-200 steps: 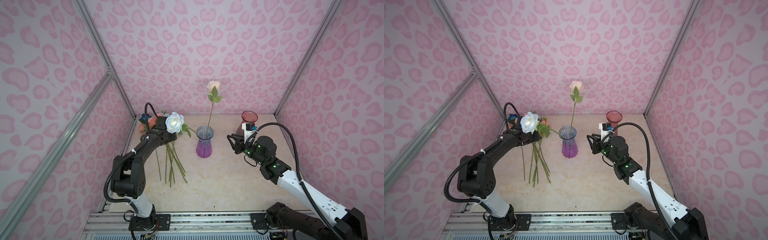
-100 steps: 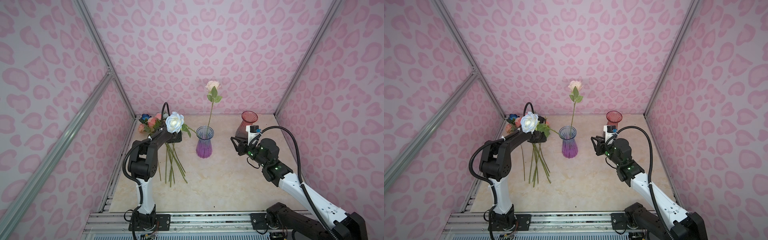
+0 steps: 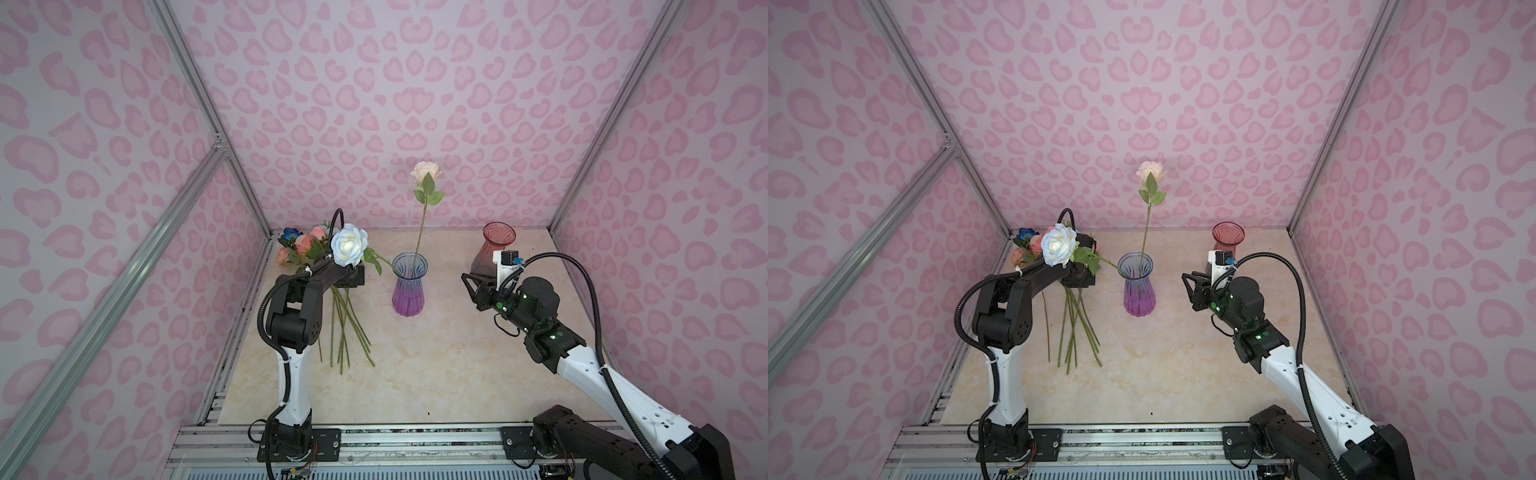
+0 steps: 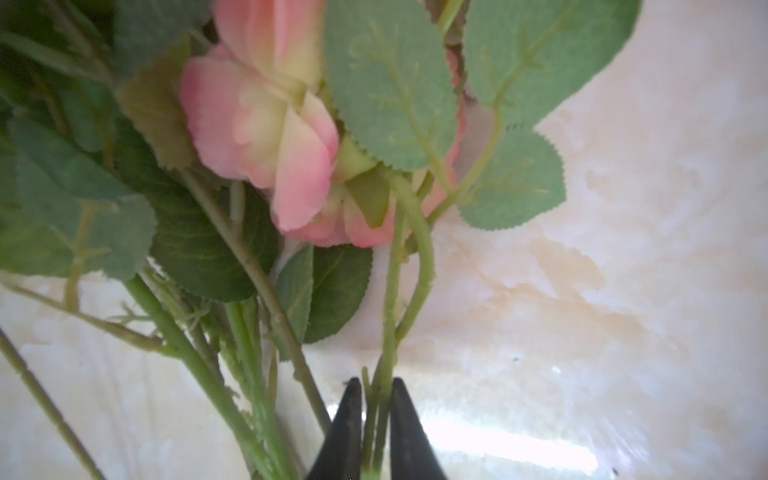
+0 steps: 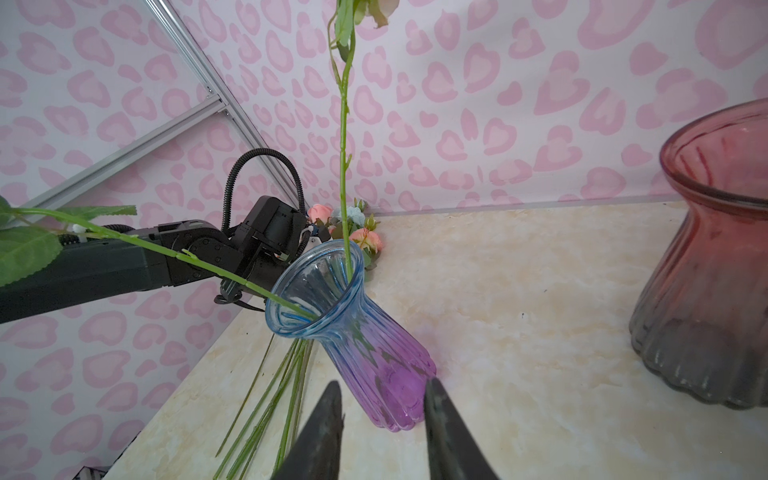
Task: Arrange the flowers into the vase
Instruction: 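Close the left gripper on a pink rose stem in the bunch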
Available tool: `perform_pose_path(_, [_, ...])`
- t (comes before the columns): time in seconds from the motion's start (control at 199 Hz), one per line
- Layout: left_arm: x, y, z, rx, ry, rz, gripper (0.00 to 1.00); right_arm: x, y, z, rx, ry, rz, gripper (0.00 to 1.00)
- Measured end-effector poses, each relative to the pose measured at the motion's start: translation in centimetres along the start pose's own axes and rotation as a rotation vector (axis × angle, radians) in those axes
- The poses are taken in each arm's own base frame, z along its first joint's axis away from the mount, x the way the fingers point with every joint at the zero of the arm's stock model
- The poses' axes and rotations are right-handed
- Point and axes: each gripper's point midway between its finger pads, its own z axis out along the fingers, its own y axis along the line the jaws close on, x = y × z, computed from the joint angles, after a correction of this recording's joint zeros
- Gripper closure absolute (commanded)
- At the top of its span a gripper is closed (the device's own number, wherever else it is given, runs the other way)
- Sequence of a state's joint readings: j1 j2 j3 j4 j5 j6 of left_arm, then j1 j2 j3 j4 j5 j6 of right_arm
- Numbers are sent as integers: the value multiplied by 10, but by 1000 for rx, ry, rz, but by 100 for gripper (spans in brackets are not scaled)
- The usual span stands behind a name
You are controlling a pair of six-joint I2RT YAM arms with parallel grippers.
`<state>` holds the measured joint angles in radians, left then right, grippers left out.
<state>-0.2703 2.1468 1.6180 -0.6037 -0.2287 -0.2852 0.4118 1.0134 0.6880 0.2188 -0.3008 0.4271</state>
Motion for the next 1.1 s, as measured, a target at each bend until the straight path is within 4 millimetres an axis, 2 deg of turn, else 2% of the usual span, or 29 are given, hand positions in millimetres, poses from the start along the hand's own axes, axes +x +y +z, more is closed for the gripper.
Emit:
perform_pose_path(0.045, [0, 1, 0, -4, -1, 0, 94, 0, 1, 0, -6, 2, 2, 65])
perform_pose_path(0.236, [-2, 2, -5, -3, -11, -2, 97, -1, 2, -1, -10, -3, 8, 65])
perform_pose_path(0.416, [-10, 4, -34, 22, -58, -18, 94, -1, 3, 0, -17, -3, 24, 65])
perform_pose_path(0.572, [-8, 5, -55, 59, -81, -30, 92, -4, 5, 0, -26, -16, 20, 65])
perform_pose_path(0.782, [-2, 3, -76, 109, -97, -44, 96, -5, 6, -3, -30, -23, 18, 65])
perform_pose_path(0.943, [-8, 0, -104, 171, -143, -58, 97, -7, 7, -4, -32, -28, 17, 65])
perform_pose_path(1.103, [-16, 3, -150, 235, -237, -72, 97, -7, 7, -4, -31, -27, 18, 65])
